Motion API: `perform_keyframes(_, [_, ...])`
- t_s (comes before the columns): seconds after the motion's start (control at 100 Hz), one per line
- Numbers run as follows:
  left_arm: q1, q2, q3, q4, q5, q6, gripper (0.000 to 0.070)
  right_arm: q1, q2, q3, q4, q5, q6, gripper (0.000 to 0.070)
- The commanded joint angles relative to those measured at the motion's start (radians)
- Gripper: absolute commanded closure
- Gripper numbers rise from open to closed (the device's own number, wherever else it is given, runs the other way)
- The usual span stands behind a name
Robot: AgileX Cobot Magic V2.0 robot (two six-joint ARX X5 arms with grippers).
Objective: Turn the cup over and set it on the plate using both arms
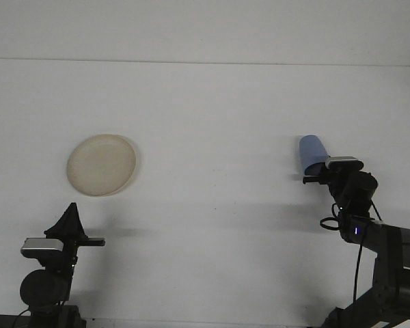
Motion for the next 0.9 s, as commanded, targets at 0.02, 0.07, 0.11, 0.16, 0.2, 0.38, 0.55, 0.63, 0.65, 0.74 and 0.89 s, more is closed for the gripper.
perform_keyframes(0.02, [0.002,-0.002,-0.02,0.013,-0.002,-0.002,0.0689,0.002,-0.052,0.011,-0.027,-0.002,0.004,0.0691])
perform_keyframes(0.07, [0.002,-0.002,-0.02,0.013,-0.002,-0.002,0.0689,0.006,-0.091,0.011,-0.062,0.001,0.004,0.0691])
perform_keyframes(0.11, [0.002,-0.002,-0.02,0.013,-0.002,-0.002,0.0689,0.007,-0.129,0.011,-0.1,0.002,0.004,0.0691])
perform_keyframes(0.16, [0.002,-0.002,-0.02,0.013,-0.002,-0.002,0.0689,0.008,-0.179,0.011,-0.151,0.008,0.003,0.0691])
perform_keyframes(0.2, [0.002,-0.002,-0.02,0.013,-0.002,-0.002,0.0689,0.011,-0.222,0.011,-0.192,0.009,0.003,0.0691])
perform_keyframes(0.38, [0.002,-0.002,-0.02,0.013,-0.002,-0.002,0.0689,0.035,-0.441,0.011,-0.387,0.02,0.023,0.0693])
perform_keyframes(0.55, [0.002,-0.002,-0.02,0.013,-0.002,-0.002,0.0689,0.09,-0.658,0.011,-0.603,0.072,0.077,0.0693])
perform_keyframes(0.63, [0.002,-0.002,-0.02,0.013,-0.002,-0.002,0.0689,0.122,-0.753,0.011,-0.692,0.073,0.1,0.0693])
perform_keyframes(0.65, [0.002,-0.002,-0.02,0.013,-0.002,-0.002,0.0689,0.131,-0.776,0.012,-0.713,0.073,0.106,0.0693])
perform_keyframes(0.74, [0.002,-0.002,-0.02,0.013,-0.002,-0.002,0.0689,0.176,-0.867,0.02,-0.818,0.083,0.127,0.0694])
perform_keyframes(0.89, [0.002,-0.002,-0.02,0.013,-0.002,-0.002,0.0689,0.268,-0.945,0.108,-1.085,0.146,0.136,0.0695])
